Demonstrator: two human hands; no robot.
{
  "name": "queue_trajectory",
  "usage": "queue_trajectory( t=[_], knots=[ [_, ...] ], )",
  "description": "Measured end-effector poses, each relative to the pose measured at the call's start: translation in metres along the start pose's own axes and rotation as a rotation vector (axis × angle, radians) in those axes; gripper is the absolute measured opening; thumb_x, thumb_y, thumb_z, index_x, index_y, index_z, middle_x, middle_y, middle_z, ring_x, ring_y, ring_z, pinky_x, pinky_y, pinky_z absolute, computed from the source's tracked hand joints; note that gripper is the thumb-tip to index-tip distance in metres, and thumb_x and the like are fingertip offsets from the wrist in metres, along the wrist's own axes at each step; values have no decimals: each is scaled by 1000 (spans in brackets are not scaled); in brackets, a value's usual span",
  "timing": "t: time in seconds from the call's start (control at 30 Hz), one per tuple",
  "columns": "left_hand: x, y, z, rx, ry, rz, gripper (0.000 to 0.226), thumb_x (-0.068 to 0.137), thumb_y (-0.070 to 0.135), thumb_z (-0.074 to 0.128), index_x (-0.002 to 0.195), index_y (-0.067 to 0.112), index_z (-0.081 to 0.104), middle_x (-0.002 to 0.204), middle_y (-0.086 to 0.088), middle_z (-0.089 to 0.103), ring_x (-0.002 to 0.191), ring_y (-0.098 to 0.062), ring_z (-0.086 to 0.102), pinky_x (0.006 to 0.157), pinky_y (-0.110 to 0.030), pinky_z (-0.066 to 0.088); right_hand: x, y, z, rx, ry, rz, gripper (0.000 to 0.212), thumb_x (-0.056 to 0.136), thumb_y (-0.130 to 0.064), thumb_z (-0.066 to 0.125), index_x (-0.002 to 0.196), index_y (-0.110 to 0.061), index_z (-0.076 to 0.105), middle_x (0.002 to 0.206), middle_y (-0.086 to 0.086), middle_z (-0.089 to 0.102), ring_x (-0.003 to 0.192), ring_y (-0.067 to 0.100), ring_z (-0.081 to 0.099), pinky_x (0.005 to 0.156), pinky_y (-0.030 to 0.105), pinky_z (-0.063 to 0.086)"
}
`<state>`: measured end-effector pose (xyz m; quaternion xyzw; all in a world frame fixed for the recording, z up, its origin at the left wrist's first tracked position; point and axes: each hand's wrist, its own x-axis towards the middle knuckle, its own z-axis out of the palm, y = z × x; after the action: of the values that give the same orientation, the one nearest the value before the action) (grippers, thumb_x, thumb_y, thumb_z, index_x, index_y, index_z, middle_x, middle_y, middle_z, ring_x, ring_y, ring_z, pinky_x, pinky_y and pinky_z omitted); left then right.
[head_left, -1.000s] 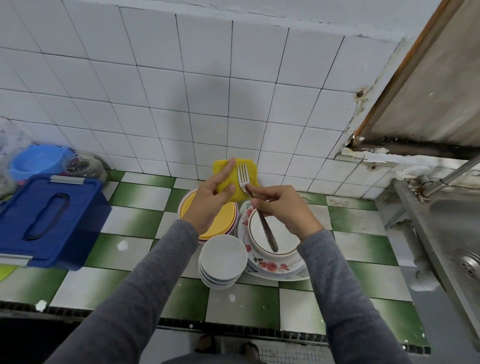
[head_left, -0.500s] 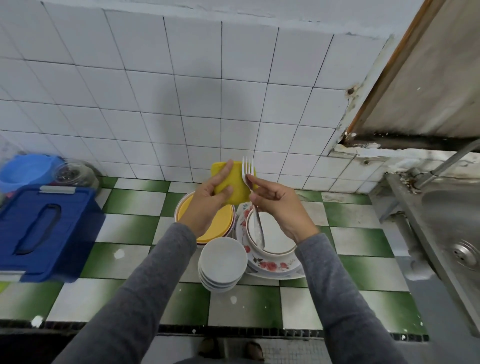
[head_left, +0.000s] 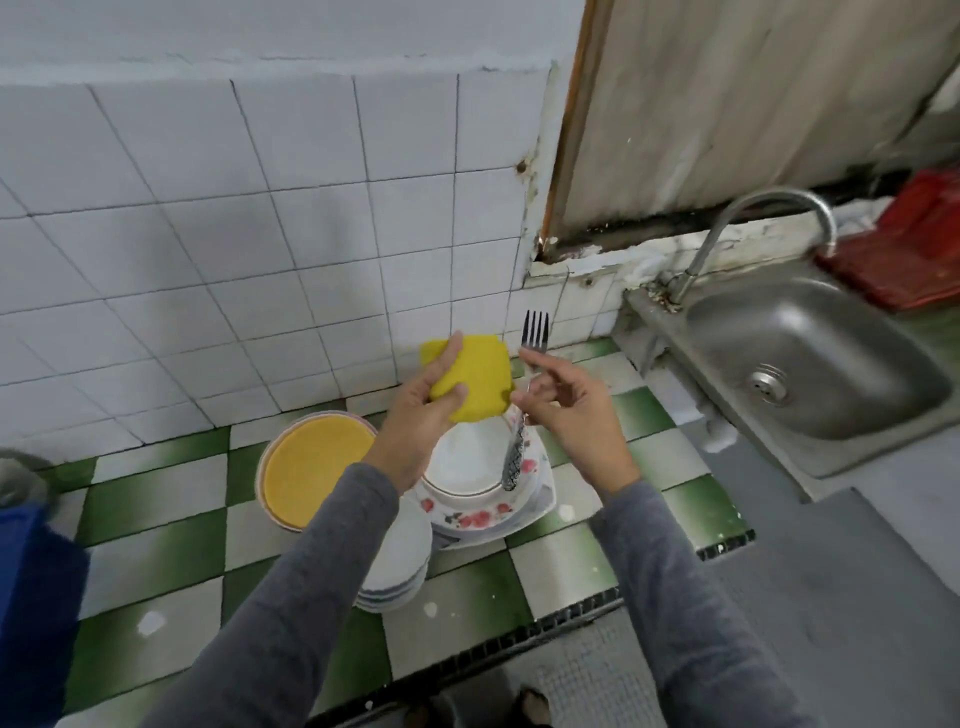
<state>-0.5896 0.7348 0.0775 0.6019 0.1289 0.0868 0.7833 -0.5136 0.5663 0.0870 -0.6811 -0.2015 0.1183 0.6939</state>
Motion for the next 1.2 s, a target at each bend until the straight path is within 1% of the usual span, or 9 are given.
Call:
queue_trajectory(
  t=[0.2, 0.4, 0.53, 0.7, 0.8, 0.97, 1.03, 1.1, 1.2],
  knots=[
    [17, -12, 98, 54, -164, -30, 56, 97, 5, 59, 128, 52, 57, 153, 5, 40, 138, -20, 44, 116, -50, 35, -31, -18, -96, 18, 257, -51, 49, 81, 12, 73, 117, -21, 68, 77, 8, 50, 71, 17, 51, 72, 27, 59],
    [16, -28, 236, -6, -288, -64, 56, 99, -2, 51, 145, 29, 46, 152, 4, 39, 129, -14, 49, 113, -41, 40, -76, -38, -231, -48, 480, -87, 47, 81, 10, 74, 123, -13, 68, 80, 11, 54, 74, 20, 52, 73, 29, 58],
    [14, -48, 337, -64, -370, -95, 56, 99, -4, 50, 141, 32, 49, 151, 1, 43, 121, -11, 56, 103, -35, 49, -108, -48, -327, -158, 566, -111, 48, 81, 4, 78, 116, -28, 70, 79, 4, 58, 73, 15, 55, 83, 50, 58],
    [19, -56, 428, -96, -408, -118, 54, 99, -1, 52, 139, 35, 53, 156, 3, 36, 129, -18, 51, 93, -29, 52, -122, -57, -421, -225, 640, -125, 47, 82, -1, 78, 114, -34, 71, 75, -11, 61, 74, 16, 56, 82, 60, 55],
    [30, -53, 463, -99, -394, -109, 56, 98, -3, 51, 144, 28, 48, 156, 1, 34, 132, -21, 48, 93, -30, 51, -113, -61, -459, -249, 666, -157, 46, 83, -2, 77, 117, -32, 71, 74, -8, 61, 73, 18, 57, 81, 59, 56],
    [72, -51, 501, -88, -356, -92, 56, 99, -3, 51, 145, 28, 47, 152, 1, 39, 133, -22, 47, 90, -29, 51, -72, -66, -500, -274, 701, -212, 48, 86, 2, 74, 119, -32, 67, 74, 0, 57, 70, 17, 54, 75, 41, 55],
    [96, -49, 512, -93, -351, -85, 56, 99, -4, 50, 145, 29, 48, 150, 1, 42, 130, -22, 49, 101, -38, 47, -49, -67, -516, -291, 719, -221, 48, 86, 1, 74, 122, -30, 66, 73, -2, 56, 69, 14, 52, 75, 32, 53],
    [123, -44, 522, -98, -356, -73, 56, 99, -4, 49, 146, 26, 47, 147, 1, 45, 124, -19, 53, 107, -43, 44, -24, -69, -531, -321, 735, -236, 49, 86, -1, 74, 123, -32, 67, 74, -6, 57, 70, 11, 53, 80, 35, 55],
    [161, -30, 536, -111, -350, -30, 56, 99, -5, 48, 147, 25, 45, 148, 3, 44, 124, -17, 53, 92, -31, 50, 13, -78, -551, -352, 749, -256, 53, 86, -2, 75, 121, -41, 66, 78, -7, 60, 72, 10, 54, 81, 45, 60]
  ],
)
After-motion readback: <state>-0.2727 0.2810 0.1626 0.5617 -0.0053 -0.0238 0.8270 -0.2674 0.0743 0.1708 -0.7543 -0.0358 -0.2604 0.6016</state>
